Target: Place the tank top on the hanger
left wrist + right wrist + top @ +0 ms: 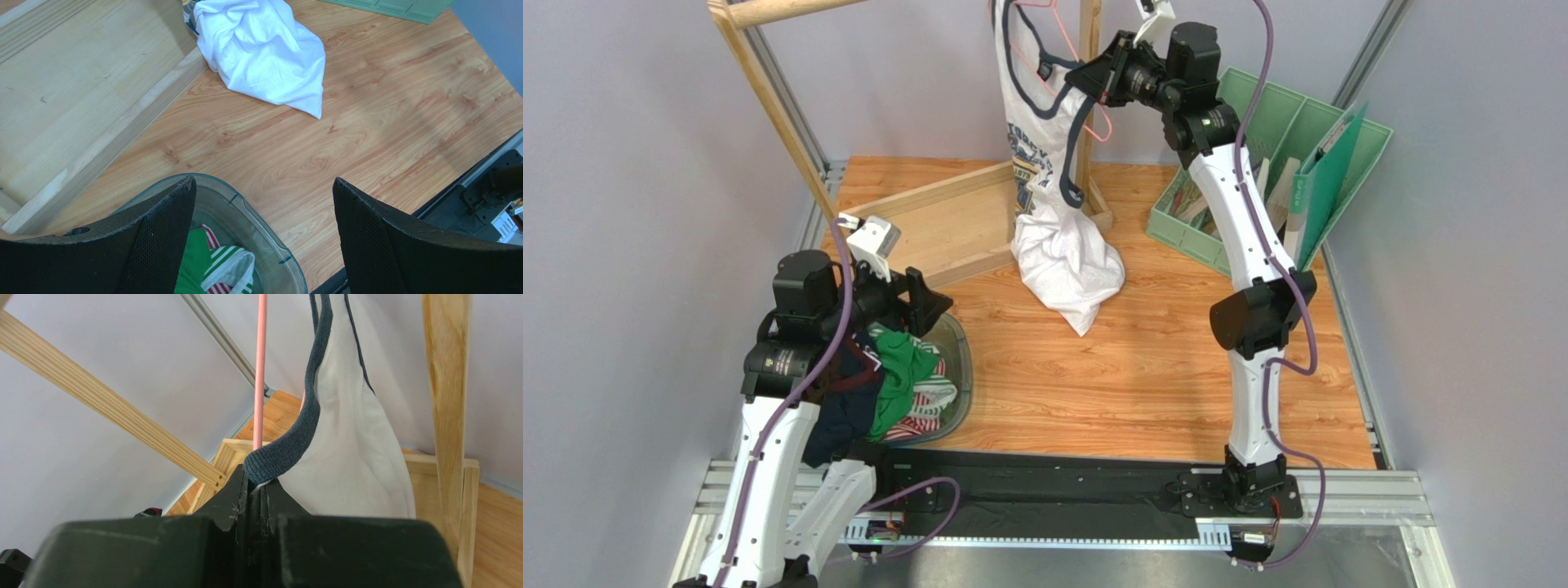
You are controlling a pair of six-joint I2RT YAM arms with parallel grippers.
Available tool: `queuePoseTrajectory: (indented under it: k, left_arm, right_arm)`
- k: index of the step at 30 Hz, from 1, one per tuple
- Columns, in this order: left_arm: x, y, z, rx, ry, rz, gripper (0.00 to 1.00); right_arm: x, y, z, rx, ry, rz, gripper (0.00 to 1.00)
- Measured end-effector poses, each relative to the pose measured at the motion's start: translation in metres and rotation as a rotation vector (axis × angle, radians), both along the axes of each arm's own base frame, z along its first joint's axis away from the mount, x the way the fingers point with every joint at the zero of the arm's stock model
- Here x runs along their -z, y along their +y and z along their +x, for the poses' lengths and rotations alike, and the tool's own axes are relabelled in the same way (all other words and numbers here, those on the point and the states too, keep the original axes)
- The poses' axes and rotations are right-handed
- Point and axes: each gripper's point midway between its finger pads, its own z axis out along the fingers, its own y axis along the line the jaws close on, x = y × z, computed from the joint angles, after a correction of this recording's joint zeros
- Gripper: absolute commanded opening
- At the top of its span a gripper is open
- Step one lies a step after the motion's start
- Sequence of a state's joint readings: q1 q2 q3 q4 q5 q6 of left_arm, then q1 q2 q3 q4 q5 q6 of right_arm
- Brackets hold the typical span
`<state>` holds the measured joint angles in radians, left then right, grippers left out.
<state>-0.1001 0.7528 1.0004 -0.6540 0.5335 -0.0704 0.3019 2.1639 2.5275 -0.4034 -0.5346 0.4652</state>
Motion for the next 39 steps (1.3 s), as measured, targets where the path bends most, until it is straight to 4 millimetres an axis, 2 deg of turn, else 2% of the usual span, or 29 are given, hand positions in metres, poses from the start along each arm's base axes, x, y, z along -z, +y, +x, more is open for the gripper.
queuePoseTrajectory:
  k: [3,9,12,13,15,16,19,20,25,31,35,39]
  left_arm:
    - [0.0,0.0,0.0,0.0,-0.001,0.0,0.86]
    - [0.006,0.0,-0.001,0.0,0.01,0.001,0.86]
    - [0.011,0.0,-0.002,0.0,0.021,0.0,0.86]
    - [0.011,0.0,-0.002,-0.001,0.024,0.0,0.87]
    - [0.011,0.0,-0.002,-0.001,0.024,0.0,0.87]
    - [0.011,0.0,-0.001,-0.001,0.023,-0.001,0.88]
    - [0.01,0.0,0.0,0.0,0.017,-0.001,0.88]
    - [0.01,-0.001,0.0,0.001,0.016,-0.003,0.88]
    - [0.008,-0.005,0.009,0.012,0.017,-0.024,0.88]
    - [0.02,-0.019,0.026,0.033,0.056,-0.039,0.88]
    - [0.038,-0.051,0.034,0.098,0.109,-0.009,0.88]
    - [0.071,-0.087,0.046,0.125,0.215,0.016,0.88]
  right_arm:
    - [0.015,0.001,0.005,-0.005,0.035,-0.006,0.0]
    - [0.018,0.002,0.006,-0.012,0.029,-0.004,0.02]
    - [0.016,0.0,0.004,-0.008,0.027,-0.005,0.27]
    - [0.016,0.0,0.003,-0.004,0.027,-0.008,0.42]
    - [0.014,-0.003,0.002,0.007,0.021,-0.013,0.55]
    - [0.013,-0.004,0.001,0.011,0.02,-0.015,0.68]
    - [0.01,-0.006,0.0,0.022,0.008,-0.025,0.82]
    - [0.009,-0.007,-0.001,0.026,0.001,-0.03,0.99]
    - [-0.003,-0.019,-0.005,0.086,-0.032,-0.065,1.0]
    - [-0.026,-0.054,-0.013,0.261,-0.089,-0.131,1.0]
    - [-0.036,-0.086,-0.02,0.42,-0.103,-0.175,1.0]
    - [-0.034,-0.118,-0.034,0.559,-0.098,-0.227,1.0]
